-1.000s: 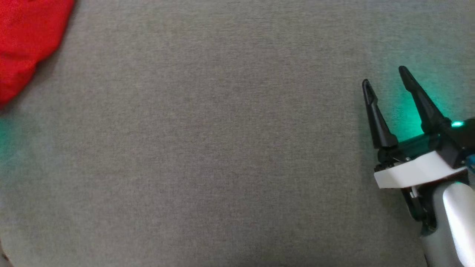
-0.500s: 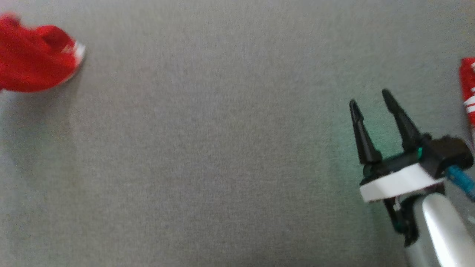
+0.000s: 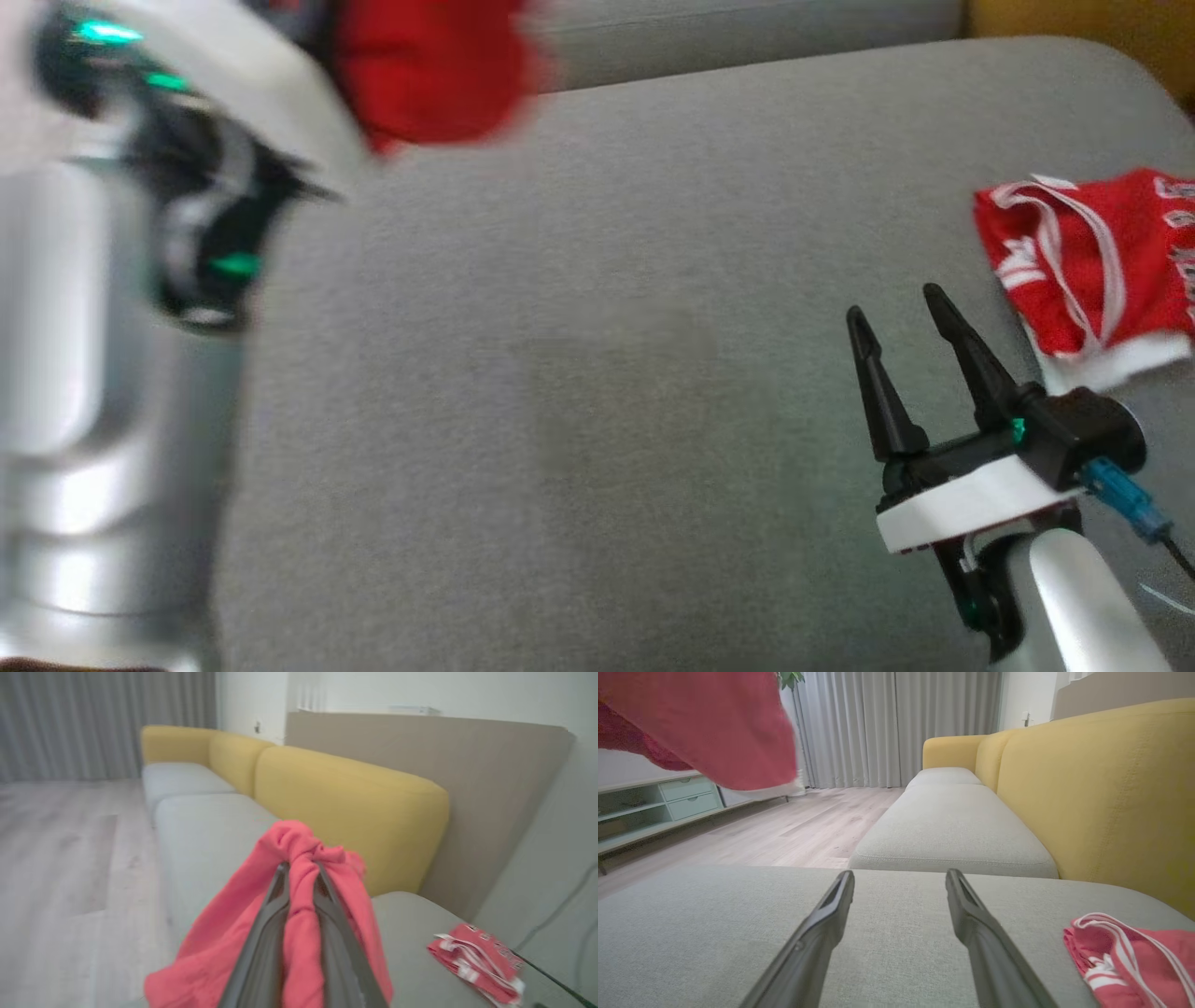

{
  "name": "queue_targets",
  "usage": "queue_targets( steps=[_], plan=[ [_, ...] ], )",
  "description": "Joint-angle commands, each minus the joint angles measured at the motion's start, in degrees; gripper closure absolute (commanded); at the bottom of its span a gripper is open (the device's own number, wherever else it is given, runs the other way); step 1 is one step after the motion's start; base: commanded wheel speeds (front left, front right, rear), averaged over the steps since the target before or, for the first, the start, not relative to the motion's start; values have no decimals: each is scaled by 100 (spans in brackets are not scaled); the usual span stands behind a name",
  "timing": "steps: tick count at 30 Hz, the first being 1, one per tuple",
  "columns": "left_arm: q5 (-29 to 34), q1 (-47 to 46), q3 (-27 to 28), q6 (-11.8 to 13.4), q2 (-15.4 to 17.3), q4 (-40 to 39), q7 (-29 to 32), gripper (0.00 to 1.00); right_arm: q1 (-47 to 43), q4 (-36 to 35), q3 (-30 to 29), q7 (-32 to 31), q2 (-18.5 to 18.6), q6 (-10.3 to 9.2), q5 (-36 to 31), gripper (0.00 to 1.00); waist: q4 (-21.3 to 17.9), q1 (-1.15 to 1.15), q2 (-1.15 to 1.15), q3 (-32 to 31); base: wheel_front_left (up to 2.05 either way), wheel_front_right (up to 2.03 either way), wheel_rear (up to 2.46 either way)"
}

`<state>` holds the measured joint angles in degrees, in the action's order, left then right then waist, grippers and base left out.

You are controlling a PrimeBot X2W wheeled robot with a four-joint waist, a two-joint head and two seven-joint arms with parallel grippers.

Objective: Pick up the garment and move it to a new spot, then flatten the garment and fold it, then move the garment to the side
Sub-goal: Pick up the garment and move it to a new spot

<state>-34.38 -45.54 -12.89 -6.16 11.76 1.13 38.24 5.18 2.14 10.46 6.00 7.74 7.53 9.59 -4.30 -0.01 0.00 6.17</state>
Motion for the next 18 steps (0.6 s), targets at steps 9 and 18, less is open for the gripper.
queue_targets(
  steps=[9,18],
  plan=[
    [166,403,-731,-88,-460,597,-635,100,550,-161,459,108,-125,-4,111,0,-928,1,0,610,0,0,0],
    [835,915,-1260,-75,-539,2467,-2396,0,859,205,678,340,-175,-4,215,0,-1202,1,0,779,0,0,0]
  ],
)
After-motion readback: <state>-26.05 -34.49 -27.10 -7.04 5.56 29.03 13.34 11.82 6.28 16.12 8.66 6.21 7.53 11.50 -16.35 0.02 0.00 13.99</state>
